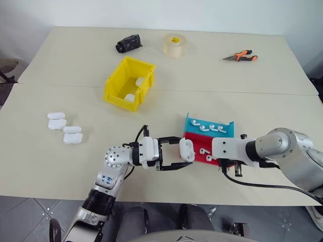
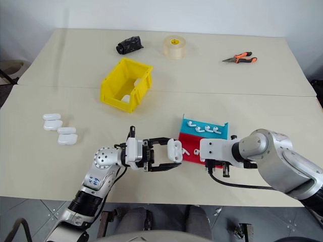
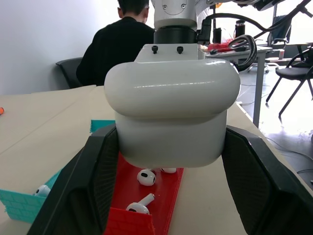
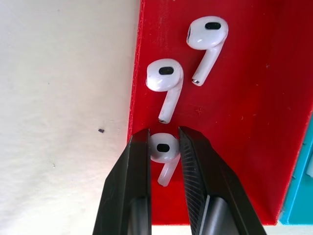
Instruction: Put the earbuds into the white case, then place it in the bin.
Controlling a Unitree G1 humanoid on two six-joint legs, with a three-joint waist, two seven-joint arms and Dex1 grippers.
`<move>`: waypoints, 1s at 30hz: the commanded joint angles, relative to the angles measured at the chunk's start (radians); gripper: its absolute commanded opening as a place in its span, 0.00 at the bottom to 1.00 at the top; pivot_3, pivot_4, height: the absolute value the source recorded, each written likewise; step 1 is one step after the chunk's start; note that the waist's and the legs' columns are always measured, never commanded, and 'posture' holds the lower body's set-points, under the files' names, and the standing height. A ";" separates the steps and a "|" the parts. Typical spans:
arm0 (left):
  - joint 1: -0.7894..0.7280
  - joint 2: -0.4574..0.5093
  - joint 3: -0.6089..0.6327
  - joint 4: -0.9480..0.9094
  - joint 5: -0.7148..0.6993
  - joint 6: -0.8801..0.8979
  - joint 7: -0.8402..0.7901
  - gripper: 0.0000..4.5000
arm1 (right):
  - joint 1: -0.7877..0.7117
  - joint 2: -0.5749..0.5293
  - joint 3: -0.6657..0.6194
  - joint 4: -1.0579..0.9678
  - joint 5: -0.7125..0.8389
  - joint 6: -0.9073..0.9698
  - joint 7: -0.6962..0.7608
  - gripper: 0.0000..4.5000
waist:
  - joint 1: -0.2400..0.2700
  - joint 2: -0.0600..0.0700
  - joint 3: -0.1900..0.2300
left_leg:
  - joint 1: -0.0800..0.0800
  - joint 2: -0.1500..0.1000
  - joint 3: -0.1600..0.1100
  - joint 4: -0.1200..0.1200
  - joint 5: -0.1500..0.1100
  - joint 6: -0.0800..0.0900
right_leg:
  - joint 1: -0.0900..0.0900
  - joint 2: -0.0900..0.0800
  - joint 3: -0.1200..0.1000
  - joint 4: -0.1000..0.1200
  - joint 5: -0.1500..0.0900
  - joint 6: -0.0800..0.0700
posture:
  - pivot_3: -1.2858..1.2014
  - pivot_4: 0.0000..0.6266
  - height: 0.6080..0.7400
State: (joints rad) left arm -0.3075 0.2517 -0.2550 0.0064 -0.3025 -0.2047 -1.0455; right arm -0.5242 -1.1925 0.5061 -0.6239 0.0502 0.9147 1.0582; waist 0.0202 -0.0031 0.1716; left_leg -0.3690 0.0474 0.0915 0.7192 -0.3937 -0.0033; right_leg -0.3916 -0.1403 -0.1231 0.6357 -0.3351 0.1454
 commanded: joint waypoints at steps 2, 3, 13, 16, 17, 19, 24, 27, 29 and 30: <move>-0.002 0.001 -0.003 -0.047 -0.014 -0.009 -0.002 0.62 | 0.015 0.005 0.008 0.014 -0.046 -0.015 0.003 0.10 | -0.001 0.000 0.000 | 0.000 0.000 0.000 0.000 0.000 0.000 | 0.000 0.000 0.000 0.000 0.000 0.000 | 0.52 0.24 1.00; -0.003 0.001 -0.002 -0.046 -0.014 -0.010 -0.002 0.62 | 0.016 0.004 0.008 0.014 -0.052 -0.019 0.006 0.10 | 0.000 0.000 0.000 | 0.000 0.000 0.000 0.000 0.000 0.000 | 0.000 0.000 0.000 0.000 0.000 0.000 | 0.52 0.24 1.00; -0.002 0.009 0.009 -0.042 -0.045 -0.003 -0.030 0.62 | 0.020 -0.024 -0.261 0.005 0.113 0.036 0.089 0.10 | 0.002 0.000 0.000 | 0.000 0.000 0.000 0.000 0.000 0.000 | 0.000 0.000 0.000 0.000 0.000 0.000 | 0.52 0.24 1.00; -0.010 0.014 0.021 -0.019 -0.068 -0.001 -0.055 0.62 | 0.093 0.013 -0.422 0.036 0.195 -0.015 0.093 0.10 | 0.003 0.000 0.000 | -0.001 0.000 0.000 0.000 0.000 0.000 | 0.000 0.000 0.000 0.000 0.000 0.000 | 0.52 0.24 1.00; -0.014 0.014 0.024 -0.011 -0.073 -0.001 -0.061 0.62 | 0.118 0.026 -0.457 0.040 0.214 -0.037 0.093 0.10 | 0.005 0.000 0.000 | 0.000 0.000 0.000 0.000 0.000 0.000 | 0.000 0.000 0.000 0.000 0.000 0.000 | 0.52 0.24 1.00; -0.031 0.011 0.032 0.010 -0.081 -0.004 -0.074 0.62 | 0.172 0.103 -0.537 0.036 0.280 -0.082 0.082 0.10 | 0.004 0.000 0.000 | 0.000 0.000 0.000 0.000 0.000 0.000 | 0.001 0.000 -0.001 0.000 0.000 0.000 | 0.52 0.24 1.00; -0.078 -0.008 0.056 0.066 -0.094 -0.007 -0.090 0.62 | 0.247 0.351 -0.665 0.031 0.423 -0.232 0.019 0.10 | 0.003 0.000 0.000 | 0.000 0.000 0.000 0.000 0.000 0.000 | 0.000 0.000 -0.001 0.000 0.000 0.000 | 0.52 0.24 1.00; -0.118 -0.012 0.066 0.105 -0.110 0.010 -0.117 0.62 | 0.295 0.503 -0.719 0.043 0.505 -0.350 -0.007 0.10 | 0.005 0.000 0.000 | 0.000 0.000 0.000 0.000 0.000 0.000 | 0.001 0.000 -0.002 0.000 0.000 0.000 | 0.52 0.24 1.00; -0.129 -0.004 0.072 0.112 -0.132 0.038 -0.142 0.62 | 0.317 0.573 -0.751 0.047 0.560 -0.374 -0.038 0.10 | 0.004 0.000 0.000 | 0.000 0.000 0.000 0.000 0.000 0.000 | 0.001 0.000 -0.002 0.000 0.000 0.000 | 0.52 0.24 1.00; -0.132 -0.001 0.075 0.113 -0.138 0.044 -0.150 0.62 | 0.323 0.594 -0.759 0.044 0.580 -0.382 -0.052 0.10 | 0.003 0.000 0.000 | 0.000 -0.001 0.000 0.000 0.000 0.000 | 0.001 0.000 -0.002 0.000 0.000 0.000 | 0.52 0.24 1.00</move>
State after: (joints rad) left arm -0.4302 0.2516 -0.1898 0.1318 -0.4084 -0.1706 -1.1762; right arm -0.2036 -0.6119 -0.2033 -0.5699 0.5779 0.5686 1.0316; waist 0.0231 -0.0036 0.1715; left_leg -0.3692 0.0469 0.0915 0.7189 -0.3936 -0.0034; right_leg -0.3910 -0.1401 -0.1251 0.6358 -0.3350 0.1457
